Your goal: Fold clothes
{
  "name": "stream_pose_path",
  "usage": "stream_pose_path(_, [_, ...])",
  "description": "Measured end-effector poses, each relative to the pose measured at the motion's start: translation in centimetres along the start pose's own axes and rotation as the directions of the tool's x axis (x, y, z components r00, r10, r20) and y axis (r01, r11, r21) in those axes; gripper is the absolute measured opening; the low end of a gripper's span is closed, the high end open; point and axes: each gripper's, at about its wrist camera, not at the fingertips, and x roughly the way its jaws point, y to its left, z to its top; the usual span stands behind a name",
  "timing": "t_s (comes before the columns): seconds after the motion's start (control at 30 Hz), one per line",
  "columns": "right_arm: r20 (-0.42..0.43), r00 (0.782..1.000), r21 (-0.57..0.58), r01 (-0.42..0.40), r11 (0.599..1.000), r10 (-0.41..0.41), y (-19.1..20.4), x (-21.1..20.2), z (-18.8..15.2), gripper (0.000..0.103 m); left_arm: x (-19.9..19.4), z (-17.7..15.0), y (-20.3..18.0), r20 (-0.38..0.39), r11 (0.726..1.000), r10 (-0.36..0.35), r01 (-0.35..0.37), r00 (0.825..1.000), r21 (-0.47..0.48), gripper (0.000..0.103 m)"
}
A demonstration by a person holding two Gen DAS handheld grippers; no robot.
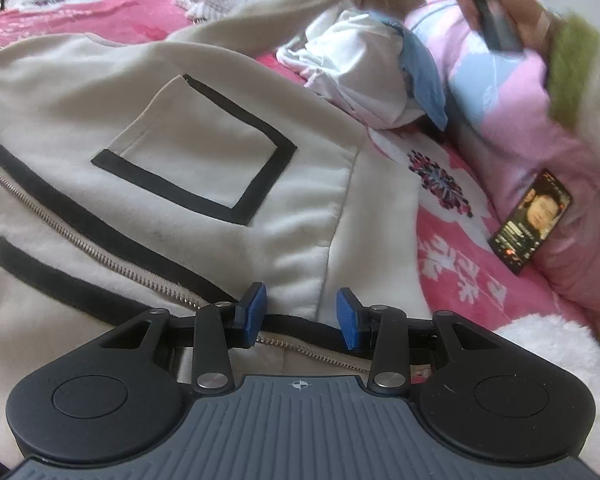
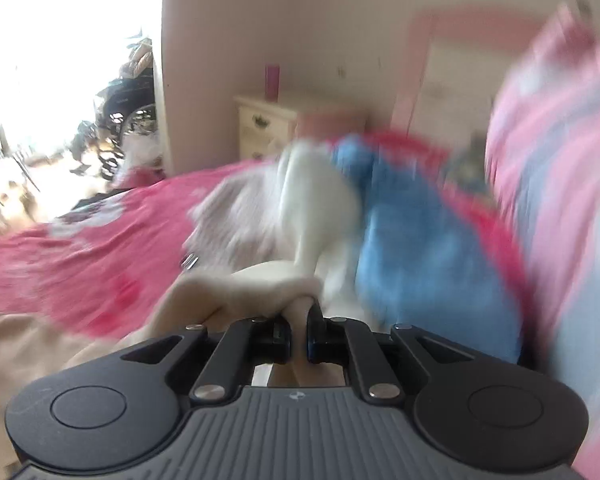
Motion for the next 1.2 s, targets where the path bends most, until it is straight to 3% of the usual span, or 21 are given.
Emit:
stream_pose_path(0.07, [0.013,0.999,-0.068,0.043,0.997,-0.042,0.5,1.3,2.6,0.008,-0.8,1.2,0.4,-0.018,1.000,-0.001,0.001,1.000,0.002,0.038])
stream_pose_path(0.2, [0.053,0.992,-0.205,0.123,0.971,-0.114,2.6,3.7,5.9,0.007,-3.0,4.6,2.2,0.016,0.998,-0.051,0.052,0.999,-0.026,0.039])
stream_pose_path(0.37, [0.105,0.981,-0.292,0.188,0.938,-0.164,4.6,5.7,7.3,0.007,0.2,11.6,4.8,0.085,0.998,0.058,-0.060,0.995,0.017,0.039])
stream_pose_path(0.5, [0.131,0.969,-0.281,0.238,0.930,-0.208,5.2,7.0,8.1,0.007,5.7,15.0,7.2,0.045,0.985,0.168,-0.169,0.985,0.028,0.038])
stream_pose_path(0.57, [0.138,0.963,-0.297,0.264,0.918,-0.233,5.3,7.7,8.5,0.007,8.3,15.1,8.8,-0.046,0.973,0.230,-0.230,0.972,0.013,0.038])
stream_pose_path(0.73, [0.117,0.961,-0.337,0.276,0.900,-0.251,5.4,9.5,8.4,0.007,8.6,14.4,8.8,-0.035,0.971,0.233,-0.231,0.972,0.059,0.039])
stream_pose_path(0.9, [0.103,0.969,-0.312,0.247,0.917,-0.226,5.1,9.1,8.6,0.007,8.4,14.3,8.6,-0.026,0.966,0.248,-0.245,0.969,0.078,0.039])
stream_pose_path(1.07, [0.135,0.978,-0.336,0.196,0.921,-0.159,5.6,4.6,9.7,0.007,5.7,14.2,8.8,-0.010,0.963,0.271,-0.271,0.963,0.005,0.039])
stream_pose_path(1.2, [0.226,0.972,-0.423,0.160,0.892,-0.067,7.9,-2.5,10.2,0.007,-0.6,11.5,9.5,0.059,0.954,0.292,-0.286,0.955,-0.085,0.041])
